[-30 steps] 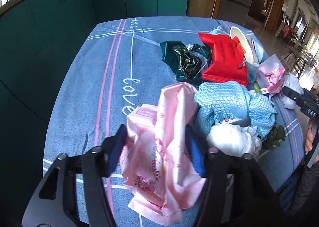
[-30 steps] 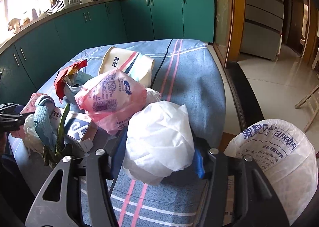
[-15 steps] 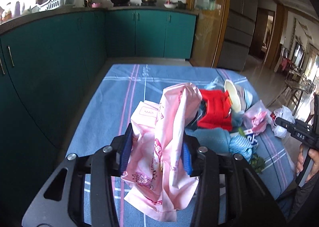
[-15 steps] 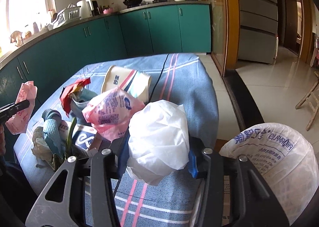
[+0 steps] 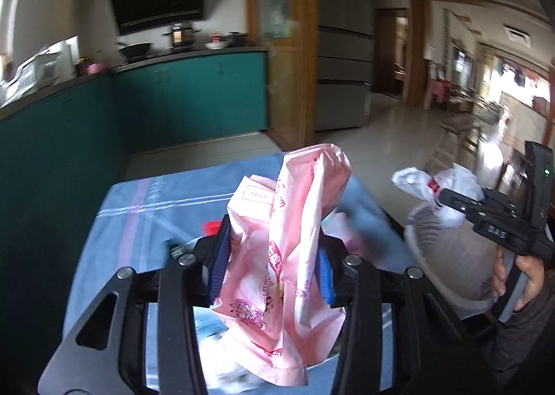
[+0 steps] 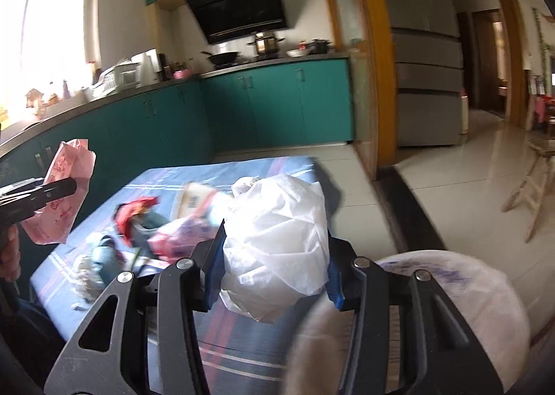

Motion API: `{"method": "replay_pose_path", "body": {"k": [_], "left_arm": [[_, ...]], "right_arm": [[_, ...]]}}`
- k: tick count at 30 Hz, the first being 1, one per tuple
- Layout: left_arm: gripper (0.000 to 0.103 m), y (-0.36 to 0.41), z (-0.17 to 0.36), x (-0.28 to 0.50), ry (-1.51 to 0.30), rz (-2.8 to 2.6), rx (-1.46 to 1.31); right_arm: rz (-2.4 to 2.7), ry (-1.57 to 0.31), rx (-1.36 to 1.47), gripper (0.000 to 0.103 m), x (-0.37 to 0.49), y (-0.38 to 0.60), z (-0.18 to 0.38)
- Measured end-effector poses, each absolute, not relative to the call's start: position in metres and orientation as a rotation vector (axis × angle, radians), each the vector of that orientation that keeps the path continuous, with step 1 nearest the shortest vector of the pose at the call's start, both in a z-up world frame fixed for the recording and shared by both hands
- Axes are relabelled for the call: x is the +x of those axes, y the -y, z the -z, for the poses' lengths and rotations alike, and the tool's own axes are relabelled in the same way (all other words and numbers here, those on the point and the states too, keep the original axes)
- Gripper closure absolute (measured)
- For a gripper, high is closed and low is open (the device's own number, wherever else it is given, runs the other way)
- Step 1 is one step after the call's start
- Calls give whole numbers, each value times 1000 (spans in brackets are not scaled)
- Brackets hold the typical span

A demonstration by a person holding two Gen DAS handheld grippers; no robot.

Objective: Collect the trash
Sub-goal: 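Drop the pink bag from the left tool into the wastebasket while the right tool drops the white bag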

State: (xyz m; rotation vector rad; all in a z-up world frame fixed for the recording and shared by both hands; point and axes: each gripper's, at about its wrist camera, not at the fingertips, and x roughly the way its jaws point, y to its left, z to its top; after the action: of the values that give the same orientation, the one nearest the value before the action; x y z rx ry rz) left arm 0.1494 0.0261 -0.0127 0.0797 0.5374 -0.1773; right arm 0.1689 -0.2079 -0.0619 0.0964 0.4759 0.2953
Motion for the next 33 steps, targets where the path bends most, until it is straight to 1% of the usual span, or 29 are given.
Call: {"method": "replay_pose_path", "body": {"k": [6, 10, 12, 13, 15, 16, 17, 18, 19, 21, 24, 28, 30, 33], "left_arm": [[60, 64, 15, 187, -638, 418, 97], [59, 132, 34, 201, -691, 542, 178], [58, 161, 47, 202, -717, 591, 225], [56, 170, 53, 204, -733, 608, 236], [45, 189, 64, 204, -772, 653, 253], [41, 197, 69, 205, -789, 674, 257], [38, 202, 73, 205, -795, 686, 258], [36, 206, 75, 205, -796, 695, 264], [30, 207, 76, 205, -792, 693, 273], [29, 201, 71, 196, -755, 676, 288], [25, 191, 61, 192, -684, 616, 294], [21, 144, 40, 194, -567, 406, 254], [20, 115, 34, 200, -541, 295, 226], [19, 61, 23, 210, -509, 99, 174]], "right_arm": [[46, -490, 128, 56, 156, 290, 69], [107, -549, 198, 56, 143, 324, 91], [101, -577, 214, 55, 139, 330, 100], [101, -579, 216, 53, 136, 330, 102], [114, -560, 227, 42, 132, 334, 101], [121, -544, 236, 38, 129, 338, 98], [132, -518, 252, 30, 126, 342, 95], [137, -493, 272, 25, 121, 345, 93], [138, -477, 283, 24, 115, 346, 93], [140, -461, 299, 21, 114, 349, 92], [131, -469, 296, 20, 114, 349, 94], [102, -485, 269, 18, 120, 337, 93], [72, -497, 238, 16, 125, 324, 94], [34, -513, 186, 15, 131, 304, 97]]}}
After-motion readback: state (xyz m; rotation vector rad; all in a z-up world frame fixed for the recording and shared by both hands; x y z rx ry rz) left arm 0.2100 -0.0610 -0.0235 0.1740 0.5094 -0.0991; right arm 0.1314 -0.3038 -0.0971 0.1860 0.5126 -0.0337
